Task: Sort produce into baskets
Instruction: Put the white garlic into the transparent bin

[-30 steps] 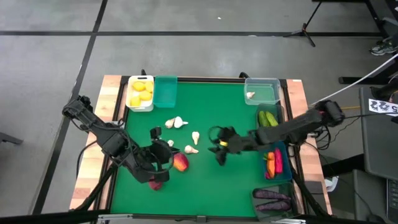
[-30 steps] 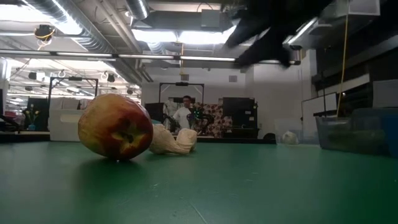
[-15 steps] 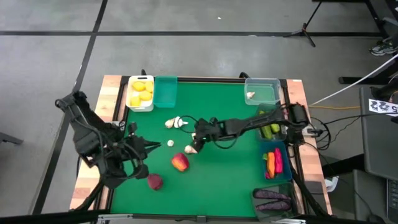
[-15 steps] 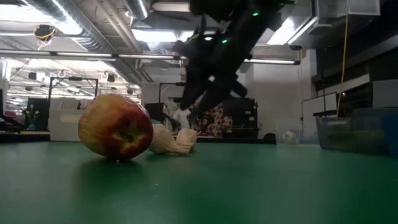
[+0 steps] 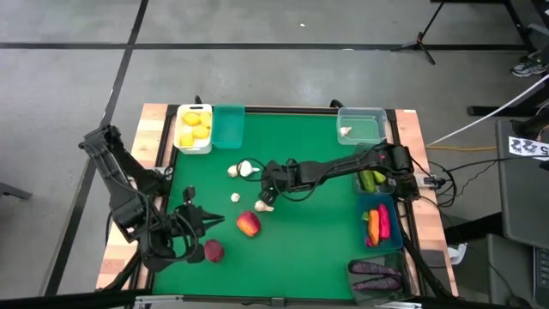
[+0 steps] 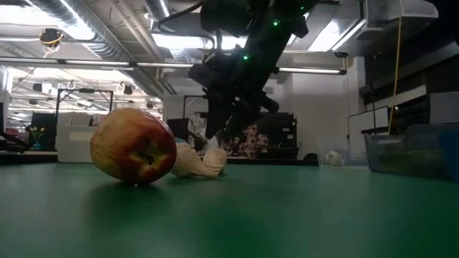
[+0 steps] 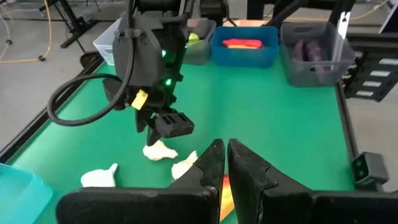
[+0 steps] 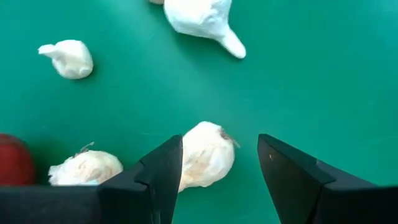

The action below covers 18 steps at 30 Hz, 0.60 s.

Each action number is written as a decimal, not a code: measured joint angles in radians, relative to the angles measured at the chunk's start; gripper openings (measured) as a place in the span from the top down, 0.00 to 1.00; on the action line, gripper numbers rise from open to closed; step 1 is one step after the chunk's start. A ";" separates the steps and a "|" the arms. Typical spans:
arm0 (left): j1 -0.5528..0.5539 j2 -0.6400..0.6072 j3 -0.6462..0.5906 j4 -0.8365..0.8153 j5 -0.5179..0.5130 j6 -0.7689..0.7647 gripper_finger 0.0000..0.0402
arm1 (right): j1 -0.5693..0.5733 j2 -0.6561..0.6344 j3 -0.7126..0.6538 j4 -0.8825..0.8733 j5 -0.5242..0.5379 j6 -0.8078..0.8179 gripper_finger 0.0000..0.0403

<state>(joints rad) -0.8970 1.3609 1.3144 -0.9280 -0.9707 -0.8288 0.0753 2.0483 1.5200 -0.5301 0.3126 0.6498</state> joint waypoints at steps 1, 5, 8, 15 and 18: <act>0.000 0.000 0.000 0.006 0.000 0.001 0.96 | -0.001 0.000 0.000 0.001 -0.006 -0.004 0.48; 0.001 0.000 0.000 0.028 -0.019 0.075 0.96 | -0.013 0.000 0.000 -0.007 -0.036 -0.023 0.48; 0.009 0.000 0.000 0.030 -0.021 0.071 0.96 | -0.018 0.000 0.000 0.006 -0.056 -0.084 0.48; 0.023 0.000 0.012 0.146 -0.114 0.207 0.96 | -0.020 0.000 0.000 0.084 -0.061 -0.108 0.48; 0.053 -0.008 0.060 0.149 -0.012 0.327 0.96 | -0.024 0.000 0.000 0.089 -0.084 -0.109 0.48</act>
<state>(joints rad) -0.8440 1.3527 1.3743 -0.7794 -0.9828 -0.5019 0.0513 2.0483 1.5200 -0.4411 0.2282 0.5407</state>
